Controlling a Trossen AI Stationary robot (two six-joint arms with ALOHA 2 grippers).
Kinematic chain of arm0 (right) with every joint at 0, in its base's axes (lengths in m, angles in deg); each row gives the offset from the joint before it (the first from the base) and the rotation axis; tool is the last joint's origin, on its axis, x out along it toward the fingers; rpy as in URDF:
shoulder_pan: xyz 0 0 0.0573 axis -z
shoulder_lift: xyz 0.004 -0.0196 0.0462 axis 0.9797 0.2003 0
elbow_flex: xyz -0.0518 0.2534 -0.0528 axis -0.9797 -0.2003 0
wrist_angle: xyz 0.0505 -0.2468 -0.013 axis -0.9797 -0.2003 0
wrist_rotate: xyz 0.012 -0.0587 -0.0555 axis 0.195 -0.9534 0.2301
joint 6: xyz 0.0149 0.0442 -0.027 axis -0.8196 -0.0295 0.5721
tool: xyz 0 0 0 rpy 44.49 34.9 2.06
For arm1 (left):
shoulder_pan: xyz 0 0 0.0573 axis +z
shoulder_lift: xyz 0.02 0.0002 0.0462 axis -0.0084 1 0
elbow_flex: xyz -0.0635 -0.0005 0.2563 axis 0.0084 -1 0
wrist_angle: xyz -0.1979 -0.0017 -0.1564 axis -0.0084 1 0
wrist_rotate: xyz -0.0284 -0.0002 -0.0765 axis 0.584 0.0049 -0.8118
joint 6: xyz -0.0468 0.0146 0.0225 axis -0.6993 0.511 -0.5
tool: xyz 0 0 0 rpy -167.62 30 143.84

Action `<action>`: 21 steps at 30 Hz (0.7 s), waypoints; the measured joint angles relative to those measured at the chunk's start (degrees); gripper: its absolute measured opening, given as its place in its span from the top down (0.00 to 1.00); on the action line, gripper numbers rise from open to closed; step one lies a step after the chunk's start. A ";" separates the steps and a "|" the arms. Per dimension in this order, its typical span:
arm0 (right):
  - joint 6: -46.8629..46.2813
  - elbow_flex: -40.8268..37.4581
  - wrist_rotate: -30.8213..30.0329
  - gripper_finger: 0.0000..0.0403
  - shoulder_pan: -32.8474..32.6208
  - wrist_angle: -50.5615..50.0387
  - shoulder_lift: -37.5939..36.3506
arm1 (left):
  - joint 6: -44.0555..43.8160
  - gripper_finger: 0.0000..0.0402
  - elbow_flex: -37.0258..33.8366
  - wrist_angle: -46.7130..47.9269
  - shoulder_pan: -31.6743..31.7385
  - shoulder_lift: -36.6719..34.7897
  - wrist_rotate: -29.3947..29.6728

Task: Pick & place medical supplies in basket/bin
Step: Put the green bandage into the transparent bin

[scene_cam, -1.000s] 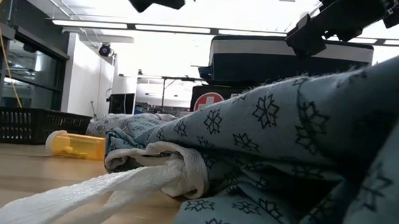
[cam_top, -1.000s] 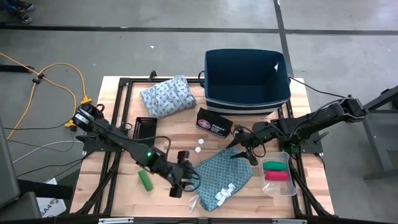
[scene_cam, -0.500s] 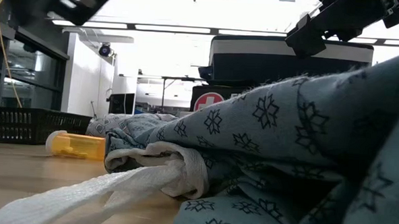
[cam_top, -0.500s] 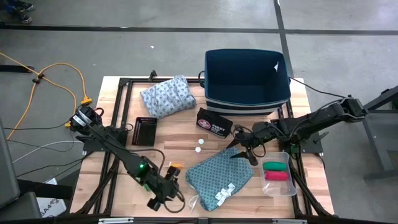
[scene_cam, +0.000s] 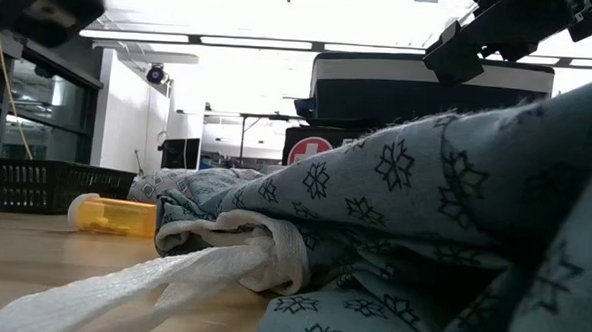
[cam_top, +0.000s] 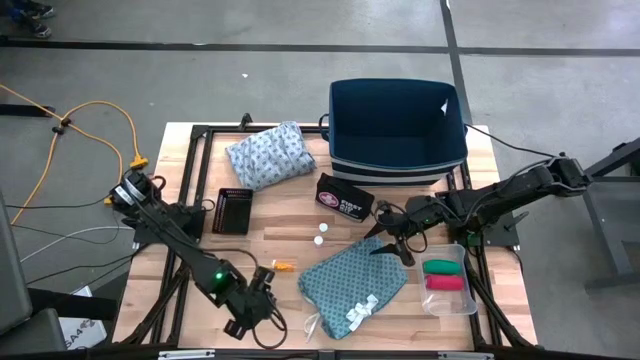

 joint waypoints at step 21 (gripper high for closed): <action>0.00 0.00 0.00 0.49 0.00 0.00 0.00 | 0.22 0.47 -4.11 11.22 -9.06 0.27 0.91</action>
